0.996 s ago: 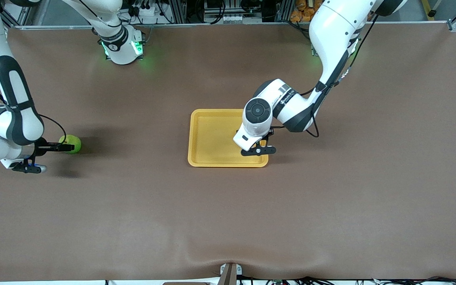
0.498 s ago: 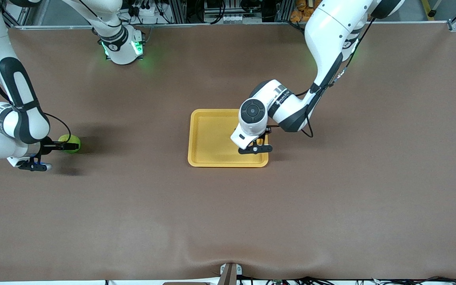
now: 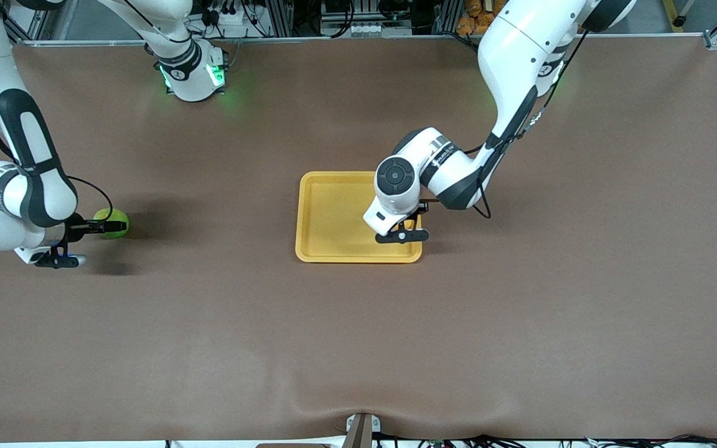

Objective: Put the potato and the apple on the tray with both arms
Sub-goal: 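Lower the potato onto the tray with the left gripper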

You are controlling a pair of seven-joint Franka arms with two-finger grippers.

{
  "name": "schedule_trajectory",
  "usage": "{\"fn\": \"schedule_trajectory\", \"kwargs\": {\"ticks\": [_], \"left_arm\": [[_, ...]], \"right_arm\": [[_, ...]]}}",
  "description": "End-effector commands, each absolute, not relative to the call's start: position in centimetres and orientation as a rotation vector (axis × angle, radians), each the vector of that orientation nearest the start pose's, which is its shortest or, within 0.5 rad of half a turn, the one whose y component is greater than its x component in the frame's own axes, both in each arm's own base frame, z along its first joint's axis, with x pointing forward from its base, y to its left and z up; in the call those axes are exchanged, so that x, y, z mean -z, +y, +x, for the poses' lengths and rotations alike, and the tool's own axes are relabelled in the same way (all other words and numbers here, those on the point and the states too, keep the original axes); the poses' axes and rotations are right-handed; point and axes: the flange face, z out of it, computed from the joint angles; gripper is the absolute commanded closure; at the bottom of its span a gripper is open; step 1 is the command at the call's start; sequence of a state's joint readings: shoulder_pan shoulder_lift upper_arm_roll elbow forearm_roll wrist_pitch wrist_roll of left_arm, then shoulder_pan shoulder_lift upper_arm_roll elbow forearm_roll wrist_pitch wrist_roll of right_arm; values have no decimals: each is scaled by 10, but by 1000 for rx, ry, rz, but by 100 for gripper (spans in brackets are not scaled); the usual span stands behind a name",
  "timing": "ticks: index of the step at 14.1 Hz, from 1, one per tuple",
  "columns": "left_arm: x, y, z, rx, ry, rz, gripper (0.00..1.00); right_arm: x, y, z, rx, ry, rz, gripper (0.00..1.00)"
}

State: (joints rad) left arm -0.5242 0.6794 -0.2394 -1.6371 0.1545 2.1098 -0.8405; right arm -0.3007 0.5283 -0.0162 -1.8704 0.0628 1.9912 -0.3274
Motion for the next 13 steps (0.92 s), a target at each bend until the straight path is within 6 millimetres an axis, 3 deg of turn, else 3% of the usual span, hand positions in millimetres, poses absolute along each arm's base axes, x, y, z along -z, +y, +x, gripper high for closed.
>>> {"fn": "schedule_trajectory", "kwargs": {"ticks": [1, 2, 5, 9, 11, 13], "left_arm": [[-214, -445, 499, -207, -52, -2997, 29], [-215, -443, 499, -217, -45, -2988, 0], [-228, -438, 499, -259, -50, -2940, 0], [-292, -425, 527, -247, -102, -2928, 0], [-334, -402, 549, -294, -137, -2896, 0], [-380, -358, 573, -302, -52, -2925, 0]], "right_arm": [[-244, -167, 573, -533, -16, -2901, 100], [-256, -158, 577, -538, -42, -2903, 100], [-278, -136, 585, -554, -85, -2903, 100], [-301, -110, 596, -606, -73, -2901, 100], [-311, -92, 598, -609, -45, -2898, 100], [-318, -73, 599, -622, -12, -2897, 100]]}}
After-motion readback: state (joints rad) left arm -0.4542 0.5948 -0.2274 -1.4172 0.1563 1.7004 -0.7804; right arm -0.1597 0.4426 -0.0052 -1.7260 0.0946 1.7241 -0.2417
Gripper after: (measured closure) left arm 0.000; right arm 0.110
